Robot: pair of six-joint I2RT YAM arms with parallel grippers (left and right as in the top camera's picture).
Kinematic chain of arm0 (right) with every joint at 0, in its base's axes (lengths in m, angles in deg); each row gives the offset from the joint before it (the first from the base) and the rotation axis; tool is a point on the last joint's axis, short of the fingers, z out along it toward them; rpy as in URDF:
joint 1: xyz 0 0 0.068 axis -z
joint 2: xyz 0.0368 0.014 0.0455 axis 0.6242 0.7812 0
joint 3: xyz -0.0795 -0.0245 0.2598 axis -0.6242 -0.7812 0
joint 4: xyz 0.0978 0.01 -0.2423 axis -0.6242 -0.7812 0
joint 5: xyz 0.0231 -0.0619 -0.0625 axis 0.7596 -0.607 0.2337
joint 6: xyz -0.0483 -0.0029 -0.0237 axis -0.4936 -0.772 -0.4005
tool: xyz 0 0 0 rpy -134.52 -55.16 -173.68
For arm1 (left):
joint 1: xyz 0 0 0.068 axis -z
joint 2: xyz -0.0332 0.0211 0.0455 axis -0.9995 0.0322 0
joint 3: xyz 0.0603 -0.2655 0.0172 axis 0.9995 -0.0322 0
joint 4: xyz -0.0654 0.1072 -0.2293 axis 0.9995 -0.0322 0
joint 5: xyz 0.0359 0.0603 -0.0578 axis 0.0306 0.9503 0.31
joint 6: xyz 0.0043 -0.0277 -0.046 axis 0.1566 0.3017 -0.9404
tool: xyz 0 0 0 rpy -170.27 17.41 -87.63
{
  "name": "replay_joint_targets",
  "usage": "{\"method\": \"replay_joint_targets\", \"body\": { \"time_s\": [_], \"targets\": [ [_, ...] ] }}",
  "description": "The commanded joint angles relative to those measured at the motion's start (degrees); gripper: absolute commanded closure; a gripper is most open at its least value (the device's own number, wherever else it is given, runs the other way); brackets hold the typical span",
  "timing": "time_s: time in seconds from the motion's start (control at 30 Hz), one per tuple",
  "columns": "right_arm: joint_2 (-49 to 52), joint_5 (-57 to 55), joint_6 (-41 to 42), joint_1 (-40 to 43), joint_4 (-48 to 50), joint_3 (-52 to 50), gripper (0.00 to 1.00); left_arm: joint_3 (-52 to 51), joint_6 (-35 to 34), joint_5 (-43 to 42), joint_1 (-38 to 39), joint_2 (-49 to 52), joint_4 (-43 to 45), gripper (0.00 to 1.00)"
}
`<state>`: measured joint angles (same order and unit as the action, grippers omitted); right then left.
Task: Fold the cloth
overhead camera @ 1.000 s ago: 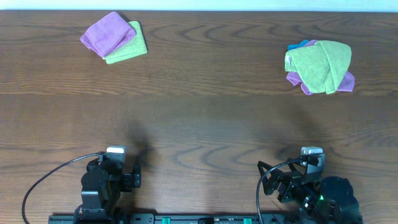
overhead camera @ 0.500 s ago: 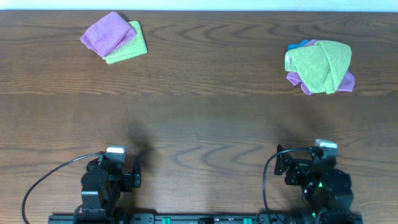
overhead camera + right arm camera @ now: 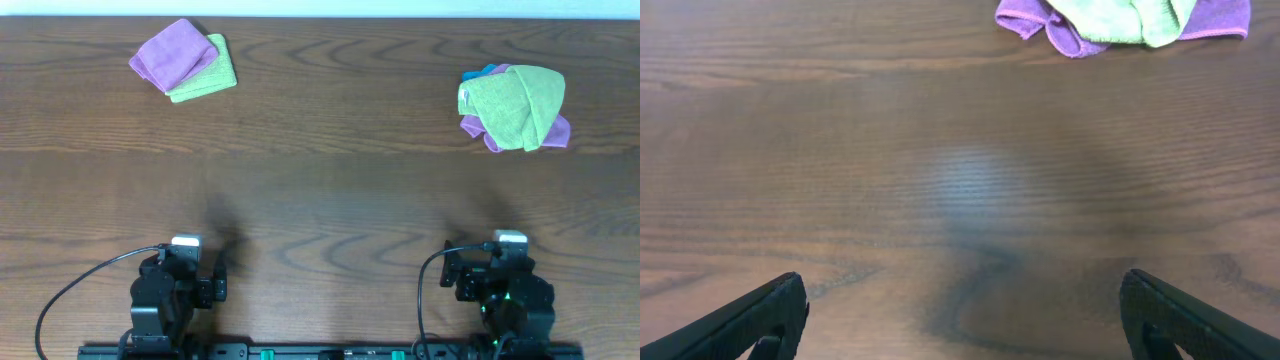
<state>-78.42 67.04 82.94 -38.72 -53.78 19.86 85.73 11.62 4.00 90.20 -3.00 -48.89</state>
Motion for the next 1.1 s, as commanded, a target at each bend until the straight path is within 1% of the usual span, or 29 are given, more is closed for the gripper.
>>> {"method": "replay_joint_targets", "body": {
  "time_s": [0.0,0.13,0.33,1.07],
  "targets": [
    [-1.1,1.0,-2.4,0.6,0.0,-1.3,0.01,-1.0,0.6,0.6,0.2,-0.5,-0.4,0.05],
    [-1.1,1.0,-2.3,0.6,0.0,-2.7,0.01,-1.0,0.6,0.6,0.2,-0.5,-0.4,0.05],
    [-1.1,1.0,-4.7,0.5,0.0,-2.7,0.01,-1.0,0.6,0.6,0.2,-0.5,-0.4,0.05],
    [-1.0,1.0,-4.6,0.5,0.1,-2.7,0.01,-1.0,0.6,0.6,0.2,-0.5,-0.4,0.04]
  ]
}}
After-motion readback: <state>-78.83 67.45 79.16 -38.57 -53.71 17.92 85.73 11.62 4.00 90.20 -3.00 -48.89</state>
